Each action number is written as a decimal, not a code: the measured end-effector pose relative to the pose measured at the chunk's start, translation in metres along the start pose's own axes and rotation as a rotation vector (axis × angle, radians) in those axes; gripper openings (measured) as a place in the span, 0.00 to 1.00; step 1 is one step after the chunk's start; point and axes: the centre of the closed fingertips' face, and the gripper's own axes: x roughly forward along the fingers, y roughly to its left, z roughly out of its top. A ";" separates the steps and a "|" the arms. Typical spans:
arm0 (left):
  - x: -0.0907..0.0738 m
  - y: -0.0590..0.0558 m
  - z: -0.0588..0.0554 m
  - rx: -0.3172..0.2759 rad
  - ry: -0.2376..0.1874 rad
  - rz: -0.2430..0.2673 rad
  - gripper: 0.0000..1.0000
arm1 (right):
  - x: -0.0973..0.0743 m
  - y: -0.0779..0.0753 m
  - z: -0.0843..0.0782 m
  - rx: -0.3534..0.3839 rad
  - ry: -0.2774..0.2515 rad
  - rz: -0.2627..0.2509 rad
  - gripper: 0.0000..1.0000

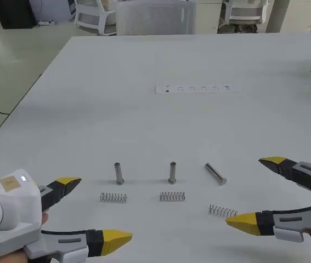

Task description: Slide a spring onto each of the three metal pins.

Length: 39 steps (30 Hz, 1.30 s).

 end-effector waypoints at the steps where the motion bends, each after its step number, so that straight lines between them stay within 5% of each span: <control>1: 0.000 0.000 0.000 0.000 0.000 0.000 0.96 | 0.000 0.000 0.000 0.000 0.001 0.000 0.96; 39: 0.000 0.001 -0.002 -0.002 0.003 0.000 0.96 | 0.000 -0.002 -0.005 0.002 0.012 0.001 0.95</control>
